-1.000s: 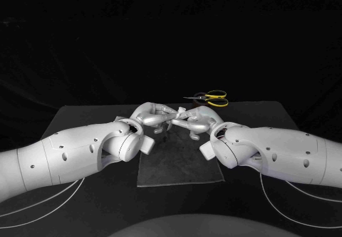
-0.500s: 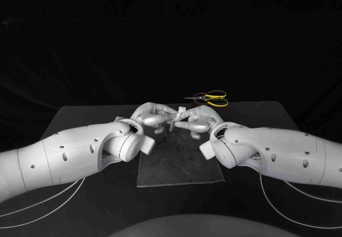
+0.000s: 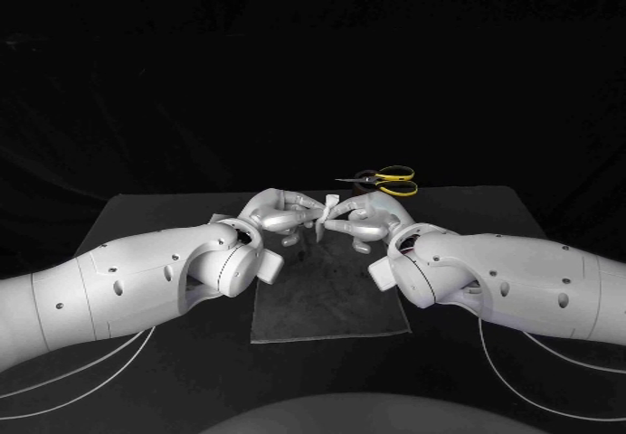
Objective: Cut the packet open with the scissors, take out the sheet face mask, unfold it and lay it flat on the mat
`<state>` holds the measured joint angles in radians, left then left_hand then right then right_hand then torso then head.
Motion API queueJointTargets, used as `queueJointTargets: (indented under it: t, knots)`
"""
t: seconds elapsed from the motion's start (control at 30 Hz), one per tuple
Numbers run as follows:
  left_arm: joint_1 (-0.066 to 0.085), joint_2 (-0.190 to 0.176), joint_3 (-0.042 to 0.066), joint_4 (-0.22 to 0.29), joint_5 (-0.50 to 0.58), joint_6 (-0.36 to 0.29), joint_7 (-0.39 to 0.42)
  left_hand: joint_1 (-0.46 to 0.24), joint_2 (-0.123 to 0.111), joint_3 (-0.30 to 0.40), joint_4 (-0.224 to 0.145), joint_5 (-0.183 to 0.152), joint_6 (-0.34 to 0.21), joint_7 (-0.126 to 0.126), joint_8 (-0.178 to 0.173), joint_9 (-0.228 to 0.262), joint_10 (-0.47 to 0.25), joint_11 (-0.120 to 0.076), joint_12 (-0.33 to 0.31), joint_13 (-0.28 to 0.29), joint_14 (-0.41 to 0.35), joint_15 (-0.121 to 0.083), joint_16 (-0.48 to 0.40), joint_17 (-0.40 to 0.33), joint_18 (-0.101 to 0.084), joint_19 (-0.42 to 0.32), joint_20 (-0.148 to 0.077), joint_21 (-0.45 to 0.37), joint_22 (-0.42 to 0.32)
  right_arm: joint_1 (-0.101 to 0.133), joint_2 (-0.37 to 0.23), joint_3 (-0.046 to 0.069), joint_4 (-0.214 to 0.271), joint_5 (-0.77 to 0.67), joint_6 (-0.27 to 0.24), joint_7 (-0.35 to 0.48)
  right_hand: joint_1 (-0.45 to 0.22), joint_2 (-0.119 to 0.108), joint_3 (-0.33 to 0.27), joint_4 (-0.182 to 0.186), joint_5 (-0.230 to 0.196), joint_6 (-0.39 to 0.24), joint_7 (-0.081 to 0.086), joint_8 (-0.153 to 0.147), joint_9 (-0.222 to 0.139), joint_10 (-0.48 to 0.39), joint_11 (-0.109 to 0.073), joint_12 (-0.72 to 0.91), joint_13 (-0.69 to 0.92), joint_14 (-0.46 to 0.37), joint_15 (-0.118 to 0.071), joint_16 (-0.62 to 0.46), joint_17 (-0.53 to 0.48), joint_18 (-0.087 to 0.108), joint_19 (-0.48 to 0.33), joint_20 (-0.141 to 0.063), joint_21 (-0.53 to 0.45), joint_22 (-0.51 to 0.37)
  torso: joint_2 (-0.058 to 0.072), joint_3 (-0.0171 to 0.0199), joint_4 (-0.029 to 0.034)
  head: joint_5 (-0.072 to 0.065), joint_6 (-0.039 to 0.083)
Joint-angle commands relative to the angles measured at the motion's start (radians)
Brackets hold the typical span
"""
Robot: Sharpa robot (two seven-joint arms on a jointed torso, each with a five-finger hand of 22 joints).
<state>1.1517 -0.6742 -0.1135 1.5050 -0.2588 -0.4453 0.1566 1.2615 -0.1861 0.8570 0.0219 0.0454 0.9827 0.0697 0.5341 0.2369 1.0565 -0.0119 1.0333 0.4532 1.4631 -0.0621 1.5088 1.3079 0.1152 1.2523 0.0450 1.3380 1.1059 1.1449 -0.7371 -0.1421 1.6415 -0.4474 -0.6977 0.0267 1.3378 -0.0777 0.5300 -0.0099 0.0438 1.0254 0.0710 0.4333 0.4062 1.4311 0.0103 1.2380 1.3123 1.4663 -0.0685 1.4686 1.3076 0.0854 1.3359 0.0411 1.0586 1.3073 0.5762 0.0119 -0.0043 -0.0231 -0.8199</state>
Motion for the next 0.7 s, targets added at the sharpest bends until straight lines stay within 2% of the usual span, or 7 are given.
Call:
queueJointTargets:
  t: [0.03, 0.13, 0.37, 0.6, 0.7]
  knots:
    - [0.0, 0.0, 0.0, 0.003, 0.009, 0.001, -0.001, -0.005, 0.01, 0.004, 0.0, 0.005, 0.006, -0.002, 0.035, 0.208, 0.003, 0.0, 0.005, 0.002, 0.026, -0.005, 0.004, 0.029, -0.012, 0.004, 0.0, 0.001, -0.002, 0.0, -0.003, 0.002, 0.003, 0.001, -0.005, 0.029, -0.014, 0.001, 0.007, -0.003, 0.005, -0.019, 0.006, -0.014, -0.006, 0.012, -0.013, -0.007, 0.022, 0.07, 0.002, -0.006, 0.119, 0.02, -0.004, 0.001, -0.006, 0.05, 0.0, -0.0004, -0.0001, 0.0, 0.001]
    - [0.0, -0.001, 0.0, 0.003, 0.011, 0.0, -0.003, -0.005, 0.01, 0.005, 0.0, 0.005, 0.006, -0.002, 0.035, 0.208, 0.003, 0.0, 0.005, 0.002, 0.026, -0.005, 0.003, 0.027, -0.012, 0.003, 0.0, 0.001, -0.002, 0.0, -0.007, 0.002, 0.006, 0.006, -0.01, 0.044, -0.021, 0.007, 0.012, -0.01, 0.005, -0.039, 0.016, -0.023, -0.007, 0.012, -0.006, -0.004, 0.025, 0.07, 0.008, -0.005, 0.121, 0.019, -0.005, 0.005, -0.008, 0.051, 0.0, -0.0002, 0.0002, 0.0, 0.002]
    - [0.0, -0.004, 0.0, 0.002, 0.012, -0.009, -0.004, -0.006, 0.01, 0.006, 0.0, 0.005, 0.006, -0.003, 0.035, 0.209, 0.003, 0.0, 0.005, 0.002, 0.026, -0.005, 0.003, 0.029, -0.012, 0.004, 0.0, 0.002, -0.001, -0.001, -0.027, 0.003, 0.015, 0.007, -0.011, 0.064, -0.026, 0.008, 0.015, -0.019, 0.005, -0.047, 0.021, -0.03, -0.008, 0.008, -0.001, -0.008, 0.023, 0.07, 0.012, -0.007, 0.118, 0.021, -0.008, 0.008, -0.015, 0.049, 0.001, -0.0002, 0.0008, 0.0, 0.003]
    - [0.0, -0.011, 0.001, 0.002, 0.023, -0.021, 0.007, -0.007, 0.01, 0.006, 0.0, 0.005, 0.006, -0.003, 0.035, 0.209, 0.004, 0.001, 0.005, 0.002, 0.026, -0.005, 0.004, 0.029, -0.013, 0.005, 0.0, 0.002, 0.0, -0.001, -0.064, 0.003, 0.008, -0.022, 0.038, 0.043, -0.053, -0.008, 0.008, -0.026, 0.004, -0.07, 0.035, -0.056, -0.02, -0.013, 0.011, -0.035, 0.008, 0.065, 0.022, -0.02, 0.103, 0.027, -0.026, 0.017, -0.052, 0.037, 0.0, -0.0019, -0.0015, 0.002, 0.003]
    - [0.0, -0.013, 0.001, 0.003, 0.029, -0.022, 0.01, -0.007, 0.01, 0.007, -0.001, 0.005, 0.006, -0.003, 0.035, 0.21, 0.005, 0.001, 0.005, 0.002, 0.027, -0.005, 0.004, 0.031, -0.012, 0.004, 0.0, 0.002, -0.001, -0.002, -0.078, 0.003, 0.001, -0.037, 0.073, 0.029, -0.064, -0.02, 0.007, -0.033, 0.004, -0.089, 0.046, -0.077, -0.031, -0.03, 0.021, -0.058, -0.005, 0.06, 0.03, -0.031, 0.09, 0.031, -0.04, 0.023, -0.077, 0.028, 0.0, -0.0007, -0.0007, 0.003, 0.005]
